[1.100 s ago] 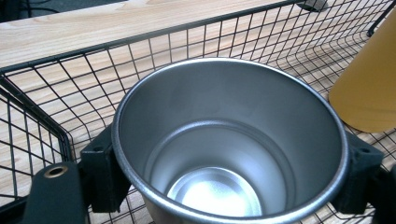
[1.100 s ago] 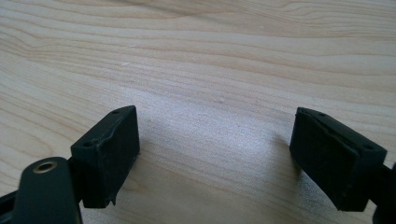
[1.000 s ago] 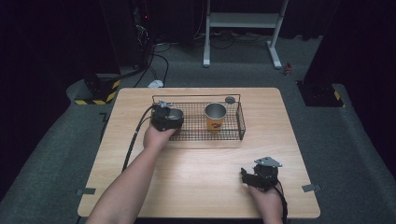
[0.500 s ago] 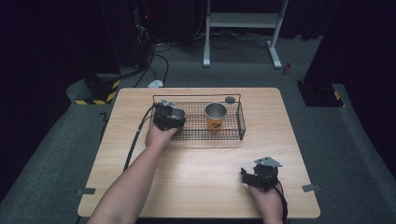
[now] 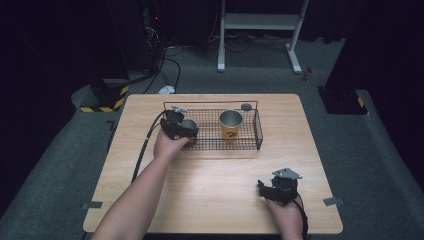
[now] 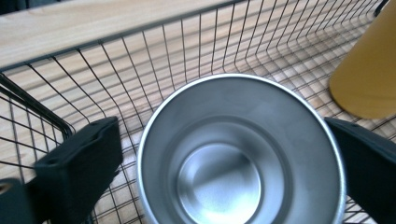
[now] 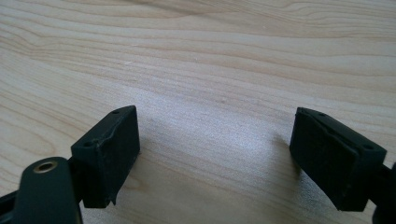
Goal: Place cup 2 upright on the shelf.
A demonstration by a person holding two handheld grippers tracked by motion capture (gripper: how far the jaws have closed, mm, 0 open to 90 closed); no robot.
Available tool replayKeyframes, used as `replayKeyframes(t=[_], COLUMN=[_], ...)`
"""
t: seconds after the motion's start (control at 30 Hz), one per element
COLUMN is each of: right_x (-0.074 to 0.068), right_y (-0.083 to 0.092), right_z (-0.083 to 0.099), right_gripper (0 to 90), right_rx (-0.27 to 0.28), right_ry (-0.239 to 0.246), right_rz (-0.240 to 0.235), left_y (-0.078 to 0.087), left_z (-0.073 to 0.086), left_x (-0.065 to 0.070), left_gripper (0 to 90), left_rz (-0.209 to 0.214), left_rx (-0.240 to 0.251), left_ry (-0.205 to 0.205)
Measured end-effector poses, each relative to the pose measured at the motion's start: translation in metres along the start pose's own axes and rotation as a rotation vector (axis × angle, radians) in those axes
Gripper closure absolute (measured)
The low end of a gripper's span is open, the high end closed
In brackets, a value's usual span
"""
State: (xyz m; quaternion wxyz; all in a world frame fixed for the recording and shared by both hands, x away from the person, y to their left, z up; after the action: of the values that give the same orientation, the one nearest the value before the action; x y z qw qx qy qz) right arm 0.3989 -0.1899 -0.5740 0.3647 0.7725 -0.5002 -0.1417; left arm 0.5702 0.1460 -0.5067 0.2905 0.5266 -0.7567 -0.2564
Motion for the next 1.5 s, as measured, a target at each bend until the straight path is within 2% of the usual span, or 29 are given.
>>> replayKeyframes(t=[0.07, 0.17, 0.67, 1.0, 1.07, 1.17, 1.5], right_x=[0.000, 0.000, 0.000, 0.000, 0.000, 0.000, 0.000], right_y=[0.000, 0.000, 0.000, 0.000, 0.000, 0.000, 0.000], right_z=[0.000, 0.000, 0.000, 0.000, 0.000, 0.000, 0.000], right_gripper=[16.0, 16.0, 16.0, 16.0, 16.0, 16.0, 15.9], right_rx=[0.000, 0.000, 0.000, 0.000, 0.000, 0.000, 0.000], right_ry=[-0.001, -0.001, -0.001, -0.001, -0.001, -0.001, -0.001], right_rz=[0.001, 0.001, 0.001, 0.001, 0.001, 0.001, 0.001], left_y=[0.003, 0.010, 0.029, 0.043, 0.044, 0.045, 0.057], left_z=[-0.001, -0.006, -0.015, -0.018, -0.016, -0.011, 0.003], left_x=[0.000, 0.002, 0.010, 0.010, 0.010, 0.008, -0.005], left_gripper=[0.1, 0.1, 0.1, 0.1, 0.1, 0.1, 0.1], left_rz=[-0.005, 0.012, 0.026, 0.041, 0.047, 0.059, 0.065], left_rx=[0.012, 0.051, 0.125, 0.169, 0.170, 0.146, 0.147], left_ry=[-0.011, -0.015, -0.040, -0.028, -0.025, -0.010, -0.008])
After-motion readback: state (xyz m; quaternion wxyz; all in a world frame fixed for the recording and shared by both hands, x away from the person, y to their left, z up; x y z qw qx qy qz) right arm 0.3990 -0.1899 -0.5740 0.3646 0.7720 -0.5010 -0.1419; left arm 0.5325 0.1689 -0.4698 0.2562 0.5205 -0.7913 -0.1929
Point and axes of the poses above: each handheld gripper's, and its own axes: y roughly backward along the jaws, z roughly out of its underside, x roughly to its right, the point moved 7 cm from there along -y, roughly forward along the jaws, and after that the axes turned 11 degrees about y, right-handed, at the moved point
